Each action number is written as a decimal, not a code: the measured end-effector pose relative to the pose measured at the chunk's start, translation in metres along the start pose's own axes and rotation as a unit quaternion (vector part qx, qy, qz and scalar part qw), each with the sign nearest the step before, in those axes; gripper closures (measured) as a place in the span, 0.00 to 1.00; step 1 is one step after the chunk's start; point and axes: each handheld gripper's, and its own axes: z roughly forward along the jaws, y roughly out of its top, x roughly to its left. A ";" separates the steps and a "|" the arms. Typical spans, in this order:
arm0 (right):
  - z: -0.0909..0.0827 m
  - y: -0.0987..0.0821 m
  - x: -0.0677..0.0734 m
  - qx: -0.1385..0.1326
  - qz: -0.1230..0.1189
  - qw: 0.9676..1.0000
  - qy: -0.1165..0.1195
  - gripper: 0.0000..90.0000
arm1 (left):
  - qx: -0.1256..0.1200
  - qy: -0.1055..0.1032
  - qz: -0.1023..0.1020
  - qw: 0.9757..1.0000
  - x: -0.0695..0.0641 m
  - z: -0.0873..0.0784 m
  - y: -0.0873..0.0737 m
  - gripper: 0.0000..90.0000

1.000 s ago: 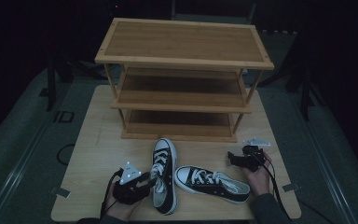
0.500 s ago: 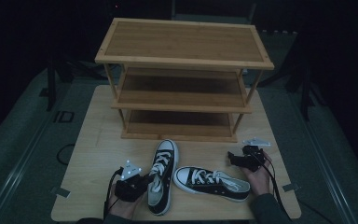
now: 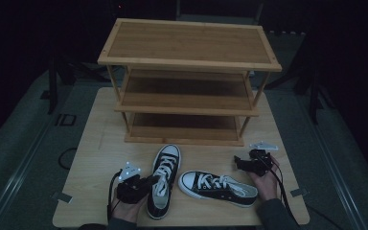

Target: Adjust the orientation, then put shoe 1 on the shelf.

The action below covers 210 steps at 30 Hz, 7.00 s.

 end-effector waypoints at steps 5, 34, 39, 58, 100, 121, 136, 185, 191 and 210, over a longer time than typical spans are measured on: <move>0.000 0.000 0.000 0.000 0.000 1.000 0.000 0.15 | -0.015 -0.002 -0.008 1.000 0.003 -0.004 0.007 0.99; 0.000 0.000 0.000 0.000 0.002 1.000 0.000 0.15 | -0.046 -0.003 -0.009 0.999 0.004 -0.019 0.041 0.99; 0.000 0.000 0.000 0.000 0.002 1.000 0.000 0.15 | -0.052 -0.007 -0.007 0.999 0.002 -0.023 0.049 0.99; 0.000 0.000 0.000 0.000 0.001 1.000 0.000 0.15 | -0.077 -0.024 0.005 0.997 -0.005 -0.044 0.076 0.98; 0.000 0.000 0.000 -0.001 0.001 1.000 -0.001 0.15 | -0.103 -0.074 -0.018 0.992 -0.021 -0.077 0.121 0.98; 0.000 0.000 0.000 0.000 0.000 1.000 0.000 0.15 | -0.133 -0.067 0.013 0.989 -0.022 -0.046 0.177 0.98; 0.000 0.000 0.000 0.000 0.000 1.000 0.000 0.15 | -0.157 -0.039 0.003 0.987 -0.008 -0.011 0.206 0.98; 0.000 0.000 0.000 -0.001 -0.002 1.000 0.001 0.15 | -0.184 -0.036 -0.061 0.980 0.047 0.083 0.246 0.89; 0.000 0.000 0.000 -0.001 -0.002 1.000 0.001 0.15 | -0.190 -0.033 -0.052 0.980 0.044 0.075 0.240 0.78; 0.000 0.000 0.000 -0.001 -0.001 1.000 0.002 0.15 | -0.220 -0.040 -0.039 0.974 0.033 0.045 0.213 0.67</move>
